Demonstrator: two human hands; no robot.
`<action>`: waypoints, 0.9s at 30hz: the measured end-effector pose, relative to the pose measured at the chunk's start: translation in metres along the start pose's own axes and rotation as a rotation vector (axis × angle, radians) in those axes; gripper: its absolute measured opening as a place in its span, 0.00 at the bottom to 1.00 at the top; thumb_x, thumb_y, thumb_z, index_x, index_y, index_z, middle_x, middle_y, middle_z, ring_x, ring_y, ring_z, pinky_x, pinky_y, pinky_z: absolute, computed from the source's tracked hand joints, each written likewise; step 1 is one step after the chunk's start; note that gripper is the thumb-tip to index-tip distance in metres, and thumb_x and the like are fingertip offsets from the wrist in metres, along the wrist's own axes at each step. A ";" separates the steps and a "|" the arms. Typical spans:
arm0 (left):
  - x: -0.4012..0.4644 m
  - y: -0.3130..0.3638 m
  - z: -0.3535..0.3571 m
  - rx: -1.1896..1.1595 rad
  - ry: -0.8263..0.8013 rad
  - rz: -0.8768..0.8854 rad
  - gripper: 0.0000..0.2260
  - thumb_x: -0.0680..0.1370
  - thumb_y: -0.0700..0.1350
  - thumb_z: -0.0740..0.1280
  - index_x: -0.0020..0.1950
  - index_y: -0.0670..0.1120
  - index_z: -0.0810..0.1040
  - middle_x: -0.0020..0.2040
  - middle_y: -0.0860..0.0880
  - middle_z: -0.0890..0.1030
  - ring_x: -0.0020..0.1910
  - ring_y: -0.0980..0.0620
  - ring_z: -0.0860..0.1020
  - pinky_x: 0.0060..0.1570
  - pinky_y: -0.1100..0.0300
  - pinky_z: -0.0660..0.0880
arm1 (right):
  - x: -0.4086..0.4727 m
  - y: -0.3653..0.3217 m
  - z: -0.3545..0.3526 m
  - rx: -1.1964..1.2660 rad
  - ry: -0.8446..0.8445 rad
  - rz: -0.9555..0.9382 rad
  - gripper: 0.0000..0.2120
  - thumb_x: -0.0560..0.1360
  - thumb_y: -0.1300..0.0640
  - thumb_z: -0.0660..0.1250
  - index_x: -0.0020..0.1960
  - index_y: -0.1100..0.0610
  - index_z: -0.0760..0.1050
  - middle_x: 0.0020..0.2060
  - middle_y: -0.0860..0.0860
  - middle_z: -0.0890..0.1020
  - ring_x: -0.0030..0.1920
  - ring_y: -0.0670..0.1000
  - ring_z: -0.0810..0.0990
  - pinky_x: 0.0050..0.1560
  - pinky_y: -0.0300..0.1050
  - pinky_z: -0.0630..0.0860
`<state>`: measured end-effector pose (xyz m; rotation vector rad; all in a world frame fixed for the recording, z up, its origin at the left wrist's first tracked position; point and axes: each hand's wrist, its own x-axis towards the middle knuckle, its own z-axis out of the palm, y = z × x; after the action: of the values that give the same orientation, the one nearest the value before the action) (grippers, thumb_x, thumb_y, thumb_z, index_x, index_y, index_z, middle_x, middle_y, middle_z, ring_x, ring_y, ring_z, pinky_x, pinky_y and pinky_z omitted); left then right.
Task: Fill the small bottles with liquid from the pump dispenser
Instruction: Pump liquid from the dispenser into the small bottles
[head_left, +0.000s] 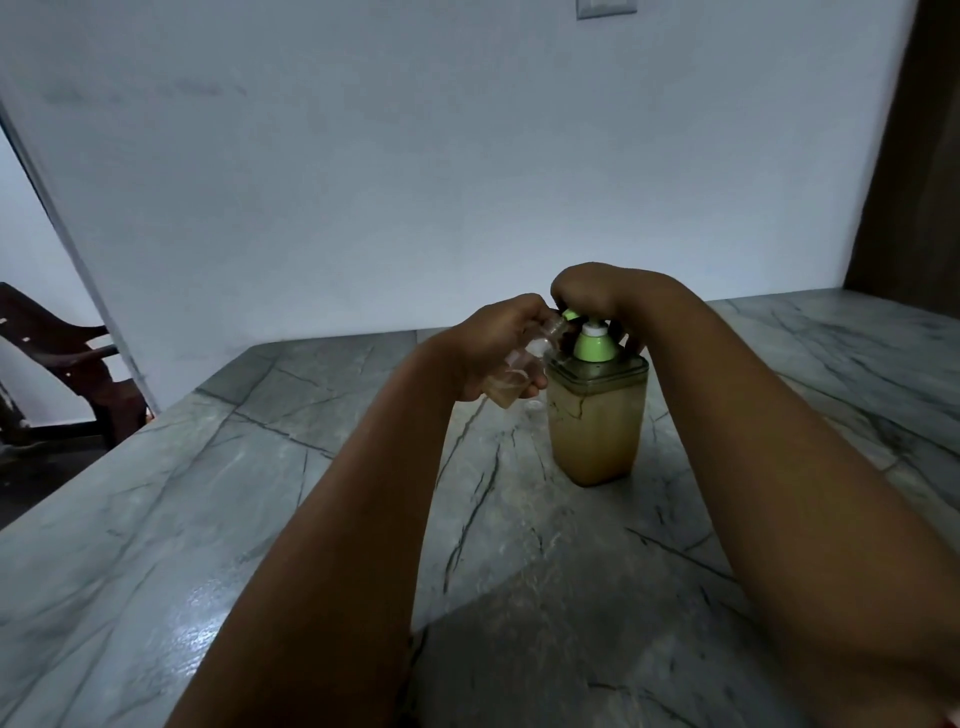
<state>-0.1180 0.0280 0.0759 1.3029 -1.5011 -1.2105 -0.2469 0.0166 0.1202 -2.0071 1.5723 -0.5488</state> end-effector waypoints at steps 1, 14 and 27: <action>0.000 0.000 0.000 0.000 0.003 0.002 0.11 0.80 0.47 0.56 0.47 0.43 0.74 0.27 0.49 0.78 0.28 0.49 0.74 0.27 0.63 0.72 | 0.001 0.000 -0.001 0.027 -0.002 -0.005 0.13 0.80 0.66 0.50 0.36 0.61 0.61 0.32 0.55 0.63 0.31 0.54 0.63 0.35 0.41 0.66; 0.000 0.001 0.000 0.024 0.026 -0.007 0.13 0.79 0.48 0.57 0.52 0.41 0.74 0.29 0.46 0.77 0.28 0.49 0.76 0.28 0.61 0.73 | 0.004 0.002 0.000 -0.019 -0.031 -0.008 0.12 0.78 0.63 0.52 0.36 0.61 0.65 0.33 0.57 0.69 0.33 0.54 0.67 0.35 0.43 0.68; 0.002 -0.001 0.001 0.008 0.015 0.004 0.12 0.79 0.48 0.57 0.52 0.40 0.74 0.30 0.46 0.76 0.26 0.50 0.75 0.26 0.63 0.72 | 0.004 0.003 -0.002 0.100 -0.038 0.000 0.09 0.78 0.62 0.53 0.40 0.63 0.65 0.35 0.58 0.70 0.34 0.55 0.68 0.41 0.48 0.69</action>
<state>-0.1187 0.0262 0.0752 1.3109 -1.4990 -1.1901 -0.2493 0.0120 0.1200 -1.9316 1.4933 -0.5749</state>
